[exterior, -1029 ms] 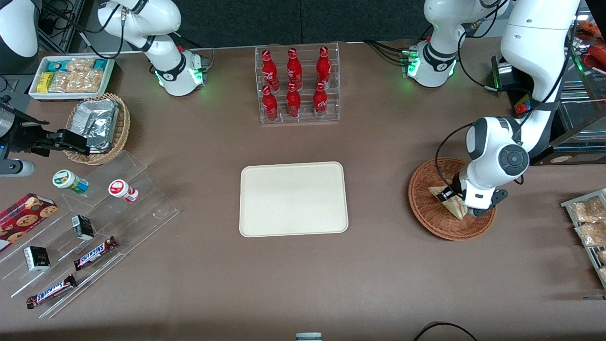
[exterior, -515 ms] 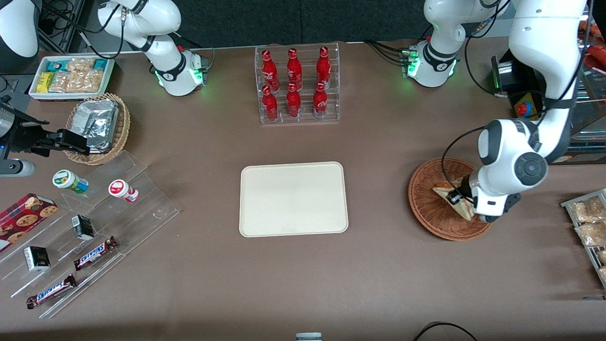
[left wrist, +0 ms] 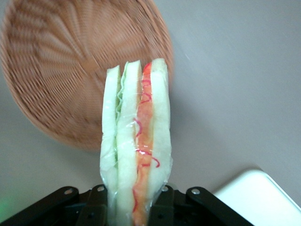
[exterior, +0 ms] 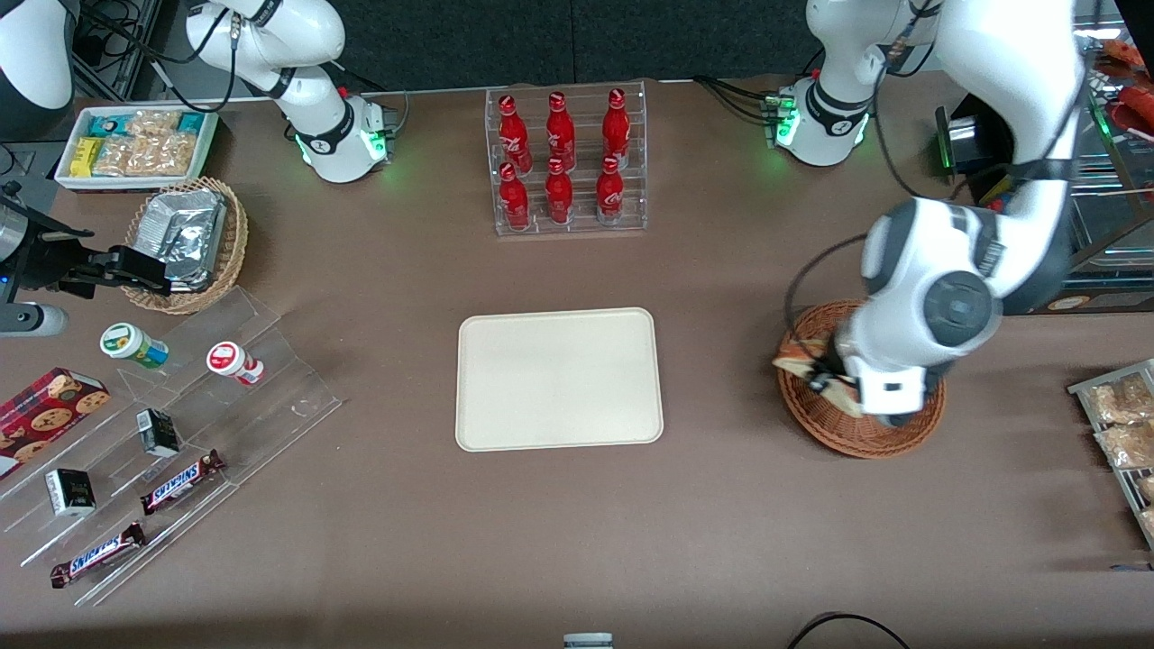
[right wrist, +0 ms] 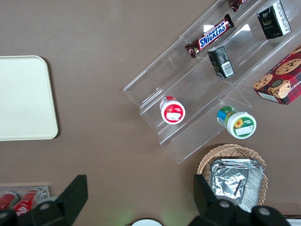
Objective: Place sandwich from basket to tray
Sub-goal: 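Carry the sandwich over the cream tray and lower it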
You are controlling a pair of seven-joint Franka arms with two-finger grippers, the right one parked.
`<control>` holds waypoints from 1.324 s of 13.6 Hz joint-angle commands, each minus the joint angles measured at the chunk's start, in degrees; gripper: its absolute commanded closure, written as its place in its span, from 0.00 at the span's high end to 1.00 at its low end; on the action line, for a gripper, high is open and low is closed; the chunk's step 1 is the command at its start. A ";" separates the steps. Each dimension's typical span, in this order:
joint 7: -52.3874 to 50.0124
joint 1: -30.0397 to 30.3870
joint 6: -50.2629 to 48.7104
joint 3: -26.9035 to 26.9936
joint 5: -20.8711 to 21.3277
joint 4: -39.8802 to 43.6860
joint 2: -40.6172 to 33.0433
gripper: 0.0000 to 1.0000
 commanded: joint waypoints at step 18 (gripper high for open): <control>18.03 -28.37 9.47 0.40 -0.92 21.05 23.86 0.18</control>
